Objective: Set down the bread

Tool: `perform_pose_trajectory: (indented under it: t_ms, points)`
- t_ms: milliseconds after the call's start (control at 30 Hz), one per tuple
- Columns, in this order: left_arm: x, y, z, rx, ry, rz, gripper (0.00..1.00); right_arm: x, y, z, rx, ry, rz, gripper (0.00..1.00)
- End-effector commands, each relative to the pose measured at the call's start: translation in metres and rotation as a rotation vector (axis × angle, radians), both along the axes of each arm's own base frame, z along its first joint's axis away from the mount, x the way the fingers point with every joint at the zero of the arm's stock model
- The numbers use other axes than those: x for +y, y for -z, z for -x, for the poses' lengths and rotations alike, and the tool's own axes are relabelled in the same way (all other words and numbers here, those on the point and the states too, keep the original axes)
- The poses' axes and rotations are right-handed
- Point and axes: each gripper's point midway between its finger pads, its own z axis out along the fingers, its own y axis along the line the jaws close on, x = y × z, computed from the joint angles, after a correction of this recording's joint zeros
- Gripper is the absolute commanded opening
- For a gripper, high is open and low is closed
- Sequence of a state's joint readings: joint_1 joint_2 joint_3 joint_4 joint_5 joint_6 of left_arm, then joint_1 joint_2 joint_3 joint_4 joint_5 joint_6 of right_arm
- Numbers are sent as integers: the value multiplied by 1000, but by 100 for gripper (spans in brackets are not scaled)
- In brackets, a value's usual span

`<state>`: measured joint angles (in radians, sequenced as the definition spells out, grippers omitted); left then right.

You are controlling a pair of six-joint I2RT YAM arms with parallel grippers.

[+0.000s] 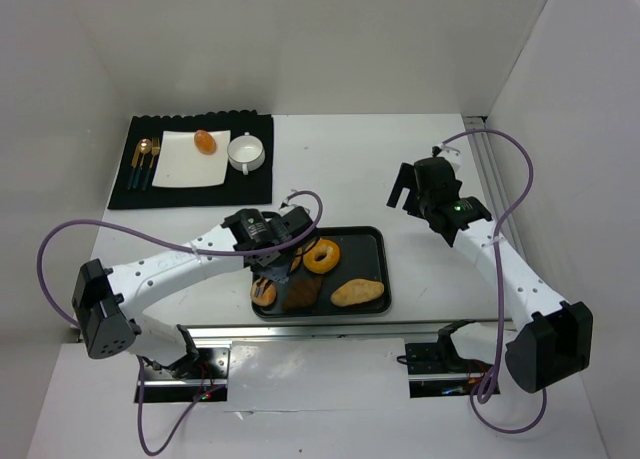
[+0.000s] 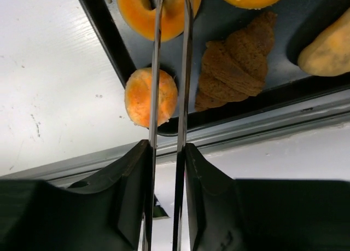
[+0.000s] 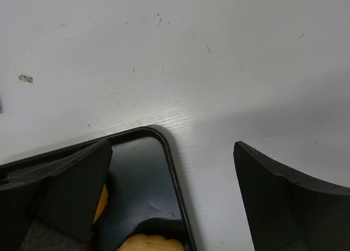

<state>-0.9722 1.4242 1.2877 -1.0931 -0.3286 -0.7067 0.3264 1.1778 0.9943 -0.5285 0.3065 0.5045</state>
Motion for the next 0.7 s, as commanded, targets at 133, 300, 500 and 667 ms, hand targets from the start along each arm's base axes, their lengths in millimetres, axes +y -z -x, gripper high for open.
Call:
perform_pose_trajectory:
  t_ms: [133,300,500,667]
  points:
    - [1,-15,-7,-32,-7,-23,27,-6,-17,-1,-63,27,-13,99]
    - [1,-36,-6,-51,-16,9,5,-5,-19,-2,-72,27,-16,99]
    - [20,-76,-21,-124,-122,7,0,-5,-19,-2,-72,27,-16,99]
    - [58,-105,-68,-218,-296,20,0,-3,-17,-2,-72,20,-22,99]
